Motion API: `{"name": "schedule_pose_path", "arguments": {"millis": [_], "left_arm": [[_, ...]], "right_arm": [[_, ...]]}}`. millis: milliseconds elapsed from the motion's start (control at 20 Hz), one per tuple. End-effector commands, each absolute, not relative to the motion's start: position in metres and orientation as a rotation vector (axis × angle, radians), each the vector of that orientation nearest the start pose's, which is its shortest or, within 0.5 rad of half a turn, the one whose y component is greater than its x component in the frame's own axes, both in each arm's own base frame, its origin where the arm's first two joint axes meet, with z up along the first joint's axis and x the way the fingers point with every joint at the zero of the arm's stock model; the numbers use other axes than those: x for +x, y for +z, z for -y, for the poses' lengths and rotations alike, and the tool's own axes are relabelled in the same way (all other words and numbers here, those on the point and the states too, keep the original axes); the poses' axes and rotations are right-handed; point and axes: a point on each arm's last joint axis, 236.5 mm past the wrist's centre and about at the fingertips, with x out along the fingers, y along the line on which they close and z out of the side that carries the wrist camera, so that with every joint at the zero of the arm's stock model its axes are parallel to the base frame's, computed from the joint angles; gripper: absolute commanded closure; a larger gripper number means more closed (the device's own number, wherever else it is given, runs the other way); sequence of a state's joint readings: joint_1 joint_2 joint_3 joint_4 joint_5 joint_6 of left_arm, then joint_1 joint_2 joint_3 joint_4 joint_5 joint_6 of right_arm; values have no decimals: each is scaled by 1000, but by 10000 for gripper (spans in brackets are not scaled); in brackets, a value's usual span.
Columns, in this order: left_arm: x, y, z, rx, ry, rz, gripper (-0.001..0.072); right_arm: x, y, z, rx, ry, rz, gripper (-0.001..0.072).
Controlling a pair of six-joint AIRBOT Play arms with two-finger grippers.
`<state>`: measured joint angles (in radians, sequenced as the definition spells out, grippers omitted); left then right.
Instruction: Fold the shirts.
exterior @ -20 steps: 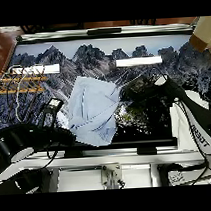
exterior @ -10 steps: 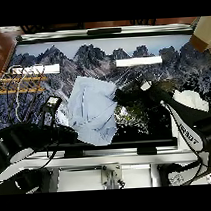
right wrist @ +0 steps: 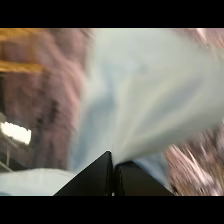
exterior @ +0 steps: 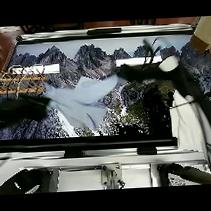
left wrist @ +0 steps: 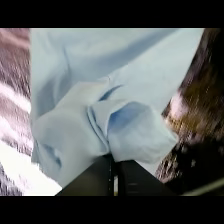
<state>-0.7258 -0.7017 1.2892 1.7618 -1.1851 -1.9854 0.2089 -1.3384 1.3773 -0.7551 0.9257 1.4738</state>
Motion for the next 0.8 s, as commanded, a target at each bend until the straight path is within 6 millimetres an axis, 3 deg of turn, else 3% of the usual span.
{"name": "schedule_pose_path", "arguments": {"millis": [0,50,100,150,250,300,400,500,650,750], "left_arm": [[232,461,145,-166,-532,-118,677],[210,504,141,-195,-586,-1,677],[189,535,136,-210,-634,90,676],[174,552,131,-219,-659,140,676],[160,564,120,-221,-661,178,677],[162,561,114,-205,-635,172,677],[175,551,100,-155,-548,147,677],[192,543,90,-107,-466,127,677],[229,513,105,-41,-413,12,676],[264,466,130,48,-398,-160,676]], "right_arm": [[374,375,-204,368,730,-339,645],[337,434,-193,343,742,-170,645],[301,475,-183,325,745,-46,645],[265,505,-172,300,738,55,645],[214,528,-154,278,707,138,645],[200,528,-146,285,682,133,645],[188,513,-133,287,624,69,645],[193,483,-124,268,561,-53,645],[228,415,-107,209,422,-318,645],[261,366,-97,155,339,-505,645]]}}
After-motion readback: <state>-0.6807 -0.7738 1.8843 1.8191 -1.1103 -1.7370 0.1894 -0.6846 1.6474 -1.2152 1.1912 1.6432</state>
